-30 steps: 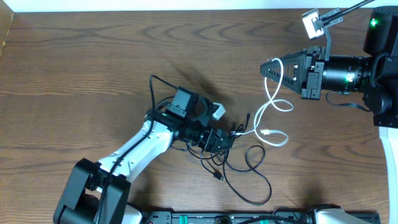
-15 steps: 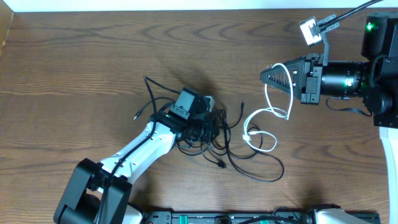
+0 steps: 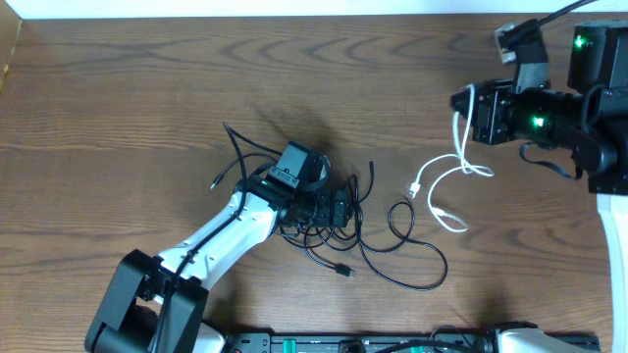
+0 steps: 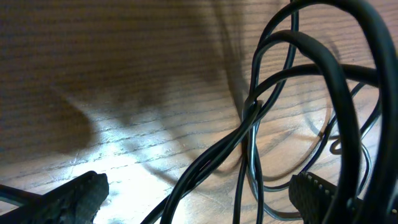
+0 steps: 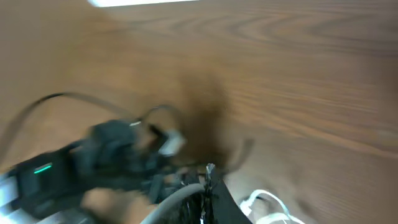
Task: Untangle cables
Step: 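Carry the white cable to the right edge and lower it with the right gripper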
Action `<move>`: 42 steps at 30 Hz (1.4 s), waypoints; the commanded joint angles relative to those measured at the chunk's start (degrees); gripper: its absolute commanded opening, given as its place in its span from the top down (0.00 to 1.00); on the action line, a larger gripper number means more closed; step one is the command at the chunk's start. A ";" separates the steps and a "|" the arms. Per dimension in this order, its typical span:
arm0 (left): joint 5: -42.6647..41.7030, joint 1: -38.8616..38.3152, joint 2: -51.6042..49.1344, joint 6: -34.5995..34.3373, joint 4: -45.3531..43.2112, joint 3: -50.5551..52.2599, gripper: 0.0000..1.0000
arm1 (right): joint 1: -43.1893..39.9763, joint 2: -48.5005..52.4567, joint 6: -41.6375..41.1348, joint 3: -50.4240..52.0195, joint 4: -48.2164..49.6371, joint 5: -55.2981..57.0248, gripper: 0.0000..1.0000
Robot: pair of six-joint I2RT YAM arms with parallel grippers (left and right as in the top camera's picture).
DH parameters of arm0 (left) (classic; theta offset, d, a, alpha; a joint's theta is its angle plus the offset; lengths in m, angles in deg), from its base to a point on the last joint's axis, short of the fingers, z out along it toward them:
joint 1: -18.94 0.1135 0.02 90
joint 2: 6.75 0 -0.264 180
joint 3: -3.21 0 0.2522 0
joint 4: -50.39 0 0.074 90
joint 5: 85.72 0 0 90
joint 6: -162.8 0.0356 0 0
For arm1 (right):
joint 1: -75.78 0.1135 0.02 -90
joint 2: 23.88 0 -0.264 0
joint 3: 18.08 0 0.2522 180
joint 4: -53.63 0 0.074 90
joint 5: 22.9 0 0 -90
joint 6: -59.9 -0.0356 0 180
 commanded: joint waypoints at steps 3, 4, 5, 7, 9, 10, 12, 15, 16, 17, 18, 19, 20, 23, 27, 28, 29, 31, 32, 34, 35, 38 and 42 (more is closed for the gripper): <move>0.76 -0.02 -0.55 -0.09 0.20 0.11 0.02 | -5.11 2.40 0.15 -0.90 -0.09 13.86 0.99; 0.76 -0.02 -0.55 -0.09 0.20 0.11 0.02 | -6.34 2.99 -0.72 -0.90 0.31 15.26 0.99; 0.76 -0.02 -0.55 -0.09 0.20 0.11 0.02 | -7.61 3.63 -1.64 -0.90 0.96 16.41 0.99; 0.76 -0.02 -0.55 -0.09 0.20 0.11 0.02 | -9.79 4.90 -2.73 -0.90 2.82 17.44 0.99; 0.76 -0.02 -0.55 -0.09 0.20 0.11 0.02 | -12.50 6.67 -4.09 -0.90 6.60 17.44 0.99; 0.76 -0.02 -0.55 -0.09 0.20 0.11 0.02 | -13.49 7.32 -4.68 -0.90 8.11 17.46 0.99; 0.76 -0.02 -0.55 -0.09 0.20 0.11 0.02 | -17.55 10.03 -6.43 -0.90 13.53 17.46 0.99; 0.76 -0.02 -0.55 -0.09 0.20 0.11 0.02 | -21.38 12.87 -6.64 -0.90 17.38 18.78 0.99; 0.76 -0.02 -0.55 -0.09 0.20 0.11 0.02 | -22.40 13.88 -6.64 -0.90 17.99 19.63 0.99; 0.76 -0.02 -0.55 -0.09 0.20 0.11 0.02 | -23.43 15.04 -6.64 -0.90 18.32 20.57 0.99; 0.76 -0.02 -0.55 -0.09 0.20 0.11 0.02 | -24.22 16.06 -6.62 -0.90 18.32 21.35 0.99; 0.76 -0.02 -0.55 -0.09 0.20 0.11 0.02 | -25.03 17.27 -6.60 -0.90 18.08 22.27 0.99; 0.76 -0.02 -0.55 -0.09 0.20 0.11 0.02 | -25.66 18.27 -6.60 -0.90 17.66 23.12 0.99; 0.76 -0.02 -0.55 -0.09 0.20 0.11 0.02 | -27.43 21.81 -6.62 -0.90 15.08 26.03 0.99; 0.76 -0.02 -0.55 -0.09 0.20 0.11 0.02 | -29.75 27.12 -6.60 -0.90 10.38 26.67 0.99; 0.76 -0.02 -0.55 -0.09 0.20 0.11 0.02 | -30.23 28.39 -6.60 -0.90 9.31 26.67 0.99; 0.76 -0.02 -0.55 -0.09 0.20 0.11 0.02 | -30.73 29.86 -6.60 -0.90 8.07 26.67 0.99; 0.76 -0.02 -0.55 -0.09 0.20 0.11 0.02 | -31.54 32.61 -6.60 -0.87 5.99 26.64 0.99; 0.76 -0.02 -0.55 -0.09 0.20 0.11 0.02 | -31.87 34.03 -6.60 -0.90 4.98 26.67 0.99; 0.76 -0.02 -0.55 -0.09 0.20 0.11 0.02 | -32.39 36.63 -6.58 -0.87 3.23 26.67 0.99; 0.76 -0.02 -0.55 -0.09 0.20 0.11 0.02 | -32.81 38.80 -6.58 -0.87 1.92 26.67 0.95; 0.76 -0.02 -0.55 -0.09 0.20 0.11 0.02 | -33.42 41.66 -6.56 -0.87 0.31 26.67 0.17; 0.76 -0.02 -0.55 -0.09 0.20 0.11 0.02 | -33.97 43.19 -6.58 -0.87 -1.09 26.67 0.01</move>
